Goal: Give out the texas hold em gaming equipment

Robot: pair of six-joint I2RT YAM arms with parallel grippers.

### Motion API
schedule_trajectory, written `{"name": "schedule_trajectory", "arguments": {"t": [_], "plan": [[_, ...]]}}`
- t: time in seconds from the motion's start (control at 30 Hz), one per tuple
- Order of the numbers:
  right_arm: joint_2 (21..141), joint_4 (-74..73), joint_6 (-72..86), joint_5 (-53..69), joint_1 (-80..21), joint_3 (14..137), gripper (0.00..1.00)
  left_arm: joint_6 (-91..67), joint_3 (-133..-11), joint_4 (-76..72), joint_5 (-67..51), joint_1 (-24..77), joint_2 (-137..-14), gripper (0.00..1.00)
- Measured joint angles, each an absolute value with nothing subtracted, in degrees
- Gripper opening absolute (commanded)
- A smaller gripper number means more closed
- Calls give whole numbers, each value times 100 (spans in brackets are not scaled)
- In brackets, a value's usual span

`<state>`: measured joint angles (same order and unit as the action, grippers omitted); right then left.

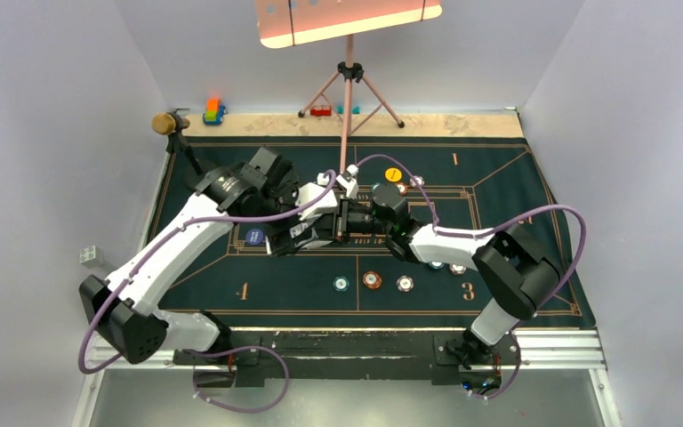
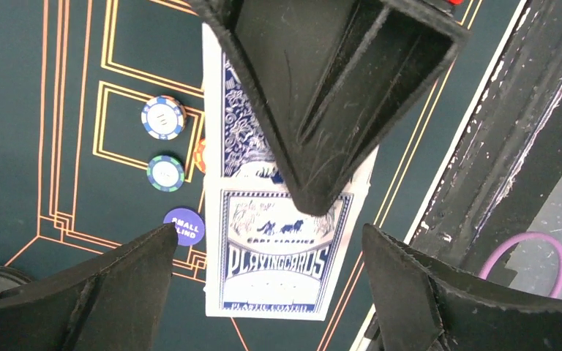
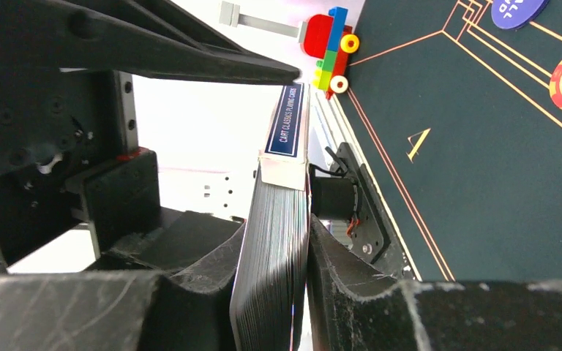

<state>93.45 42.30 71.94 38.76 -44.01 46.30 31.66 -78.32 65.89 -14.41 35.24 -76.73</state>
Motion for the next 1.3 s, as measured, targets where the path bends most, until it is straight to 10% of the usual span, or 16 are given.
{"name": "schedule_trajectory", "arguments": {"t": [0.97,1.3], "plan": [[9111,4416,7581,4049,-4241,4731,28,4296,-6643,5507,-3824,2438,-6702,100],[9139,4320,7658,4180,-4287,4823,28,4720,-6912,5931,-3951,2427,-6737,86]]}}
